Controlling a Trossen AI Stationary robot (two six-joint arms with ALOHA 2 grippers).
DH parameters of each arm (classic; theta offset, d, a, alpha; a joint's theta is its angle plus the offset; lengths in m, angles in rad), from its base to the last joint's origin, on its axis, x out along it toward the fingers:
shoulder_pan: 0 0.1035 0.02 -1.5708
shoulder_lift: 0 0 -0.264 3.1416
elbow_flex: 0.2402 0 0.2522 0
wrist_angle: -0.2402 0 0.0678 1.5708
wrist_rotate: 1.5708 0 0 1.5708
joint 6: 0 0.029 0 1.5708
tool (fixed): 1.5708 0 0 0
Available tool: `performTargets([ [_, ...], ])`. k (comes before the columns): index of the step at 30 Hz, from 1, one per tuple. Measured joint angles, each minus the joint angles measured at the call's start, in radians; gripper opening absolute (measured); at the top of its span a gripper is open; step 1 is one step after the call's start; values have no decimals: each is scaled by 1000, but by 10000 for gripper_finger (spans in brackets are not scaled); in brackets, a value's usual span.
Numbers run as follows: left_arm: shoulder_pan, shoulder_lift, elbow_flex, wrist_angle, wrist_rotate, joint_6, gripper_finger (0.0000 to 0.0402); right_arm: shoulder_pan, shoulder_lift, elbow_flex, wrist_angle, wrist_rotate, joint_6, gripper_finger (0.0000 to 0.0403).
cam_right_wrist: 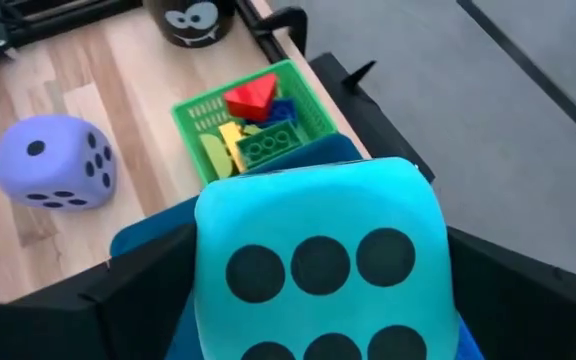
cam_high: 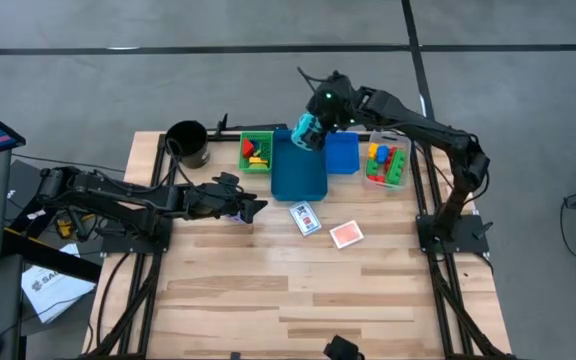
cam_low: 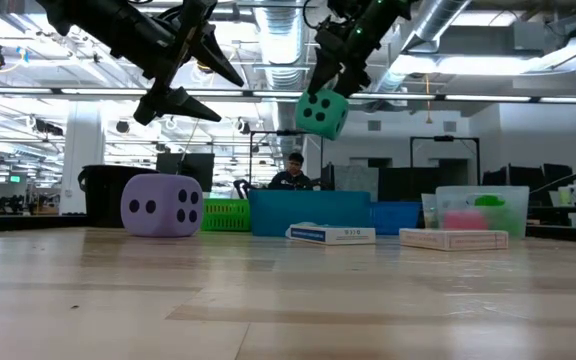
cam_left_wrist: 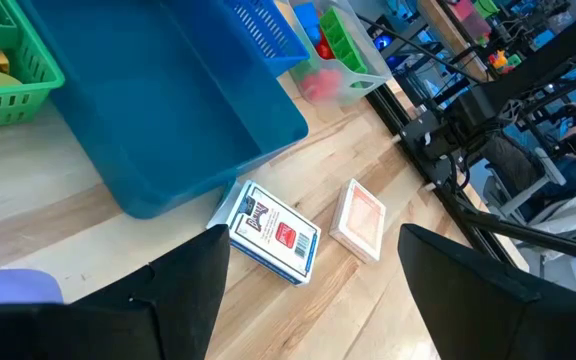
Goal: Pick & Place Toys
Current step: Put the blue die into the blue bin
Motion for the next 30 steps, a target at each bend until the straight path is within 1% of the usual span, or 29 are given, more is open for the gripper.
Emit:
performTargets([
  [4, 0, 0, 0, 0, 0, 0, 285, 10, 33, 0, -4, -11, 0, 395],
  [8, 0, 0, 0, 0, 0, -2, 285, 16, 74, 1, -10, -51, -1, 397],
  [14, 0, 0, 0, 0, -1, -3, 285, 31, 138, 0, -24, -51, 3, 399],
  [20, 0, 0, 0, 1, -1, -3, 285, 23, 180, 0, -40, -47, 98, 399],
  [24, 0, 0, 0, 1, -1, -3, 285, 13, 180, 0, -65, 0, 162, 399],
  [26, 0, 0, 0, 1, -1, -3, 285, 12, 180, 0, -69, 2, 179, 399],
  [27, 0, 0, 0, 1, -1, -3, 285, 10, 179, 0, -69, -2, 180, 400],
  [28, 0, 0, 0, 1, -1, -3, 285, 7, 177, 0, -72, -29, 171, 400],
  [30, 0, 0, 0, 1, -1, -3, 285, 3, 175, 0, -73, -110, 130, 400],
])
